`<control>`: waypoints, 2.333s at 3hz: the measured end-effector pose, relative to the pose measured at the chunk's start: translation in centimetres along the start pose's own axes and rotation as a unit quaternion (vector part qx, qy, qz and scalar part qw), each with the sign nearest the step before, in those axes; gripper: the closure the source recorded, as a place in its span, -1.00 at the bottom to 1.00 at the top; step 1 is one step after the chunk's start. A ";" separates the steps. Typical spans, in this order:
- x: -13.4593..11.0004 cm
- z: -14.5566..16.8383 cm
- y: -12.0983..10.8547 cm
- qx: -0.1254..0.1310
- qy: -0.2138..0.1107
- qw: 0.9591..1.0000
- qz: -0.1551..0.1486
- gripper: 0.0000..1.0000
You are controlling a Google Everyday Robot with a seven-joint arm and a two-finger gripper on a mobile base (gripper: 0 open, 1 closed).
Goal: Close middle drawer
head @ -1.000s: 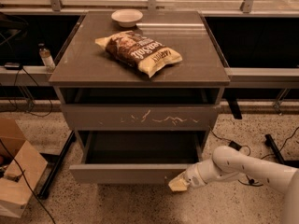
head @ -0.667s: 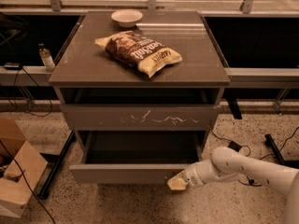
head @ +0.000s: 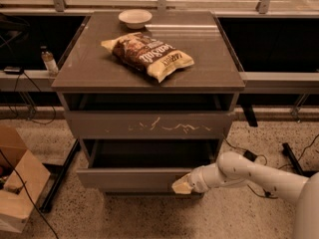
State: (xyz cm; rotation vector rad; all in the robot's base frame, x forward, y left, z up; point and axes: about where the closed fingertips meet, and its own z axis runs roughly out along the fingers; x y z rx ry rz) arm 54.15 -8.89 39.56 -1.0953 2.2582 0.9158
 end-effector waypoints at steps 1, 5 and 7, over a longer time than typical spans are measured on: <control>-0.4 0.3 -0.1 0.001 -0.005 1.000 -0.005 1.00; -11.0 1.1 -4.1 0.053 -0.105 0.984 -0.131 -0.76; -11.0 1.1 -4.1 0.052 -0.105 0.984 -0.131 -1.00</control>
Offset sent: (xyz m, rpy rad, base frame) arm 0.1709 0.0505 0.0575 0.1091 -0.4401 0.0069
